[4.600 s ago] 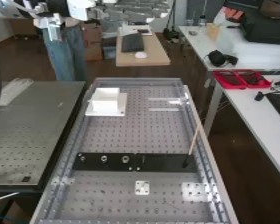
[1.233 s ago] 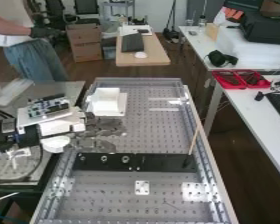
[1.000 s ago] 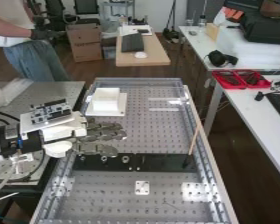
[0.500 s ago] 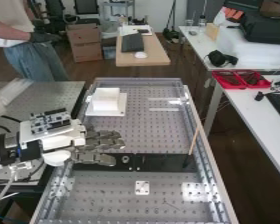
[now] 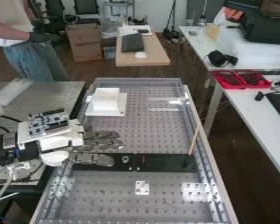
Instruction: Grab the smaller nut and place it in the white container
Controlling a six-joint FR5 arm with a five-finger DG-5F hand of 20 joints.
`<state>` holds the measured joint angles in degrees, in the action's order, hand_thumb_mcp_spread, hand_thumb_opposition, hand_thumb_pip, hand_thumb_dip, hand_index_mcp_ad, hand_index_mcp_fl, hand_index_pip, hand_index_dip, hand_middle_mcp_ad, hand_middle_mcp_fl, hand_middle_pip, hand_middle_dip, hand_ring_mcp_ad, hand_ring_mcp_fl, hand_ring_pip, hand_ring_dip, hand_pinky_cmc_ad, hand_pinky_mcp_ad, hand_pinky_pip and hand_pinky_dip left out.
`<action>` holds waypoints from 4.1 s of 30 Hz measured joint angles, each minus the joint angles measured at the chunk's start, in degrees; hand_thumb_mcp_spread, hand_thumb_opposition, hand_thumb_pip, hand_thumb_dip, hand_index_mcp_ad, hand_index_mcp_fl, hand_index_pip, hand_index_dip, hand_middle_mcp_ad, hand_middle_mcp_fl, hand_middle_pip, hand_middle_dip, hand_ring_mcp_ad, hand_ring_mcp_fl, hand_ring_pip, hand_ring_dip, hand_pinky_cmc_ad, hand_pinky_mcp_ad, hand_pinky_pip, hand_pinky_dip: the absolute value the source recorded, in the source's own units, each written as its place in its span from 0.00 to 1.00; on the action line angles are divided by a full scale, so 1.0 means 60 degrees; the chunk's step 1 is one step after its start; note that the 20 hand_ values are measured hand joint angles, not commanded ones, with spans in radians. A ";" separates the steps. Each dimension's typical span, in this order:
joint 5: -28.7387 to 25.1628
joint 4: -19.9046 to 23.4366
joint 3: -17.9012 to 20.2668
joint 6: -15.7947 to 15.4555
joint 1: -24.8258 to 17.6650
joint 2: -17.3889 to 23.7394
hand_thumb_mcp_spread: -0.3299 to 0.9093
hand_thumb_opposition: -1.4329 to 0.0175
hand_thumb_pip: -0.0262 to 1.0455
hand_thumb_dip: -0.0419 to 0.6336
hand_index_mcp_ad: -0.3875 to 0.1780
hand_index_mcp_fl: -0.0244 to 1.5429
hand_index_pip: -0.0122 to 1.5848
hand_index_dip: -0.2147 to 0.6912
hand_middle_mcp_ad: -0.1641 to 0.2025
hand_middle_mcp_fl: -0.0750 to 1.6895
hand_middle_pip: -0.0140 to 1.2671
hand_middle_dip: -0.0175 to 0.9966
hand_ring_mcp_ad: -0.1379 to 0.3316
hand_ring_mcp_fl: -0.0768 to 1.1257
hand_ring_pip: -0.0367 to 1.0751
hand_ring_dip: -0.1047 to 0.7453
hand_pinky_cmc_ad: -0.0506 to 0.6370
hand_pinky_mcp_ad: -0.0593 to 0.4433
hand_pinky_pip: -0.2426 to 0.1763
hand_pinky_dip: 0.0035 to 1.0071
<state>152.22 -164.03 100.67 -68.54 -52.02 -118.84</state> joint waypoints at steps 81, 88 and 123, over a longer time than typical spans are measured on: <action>-0.0397 0.0373 0.0657 0.0184 -0.0078 0.0013 0.60 0.41 0.74 0.41 0.38 0.08 0.98 0.29 0.64 0.04 0.12 0.25 0.61 0.06 0.10 0.24 0.61 0.68 0.36 0.42; -0.0450 0.0339 0.0553 0.0164 -0.0006 -0.0046 0.60 0.40 0.74 0.41 0.39 0.08 0.98 0.29 0.64 0.04 0.12 0.25 0.61 0.06 0.10 0.24 0.61 0.68 0.35 0.42; -0.0400 0.0448 0.0586 0.0279 0.0073 -0.0080 0.60 0.40 0.75 0.41 0.35 0.10 0.98 0.27 0.64 0.04 0.12 0.25 0.60 0.06 0.10 0.24 0.61 0.68 0.36 0.42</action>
<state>149.82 -161.34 104.18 -66.86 -51.58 -119.32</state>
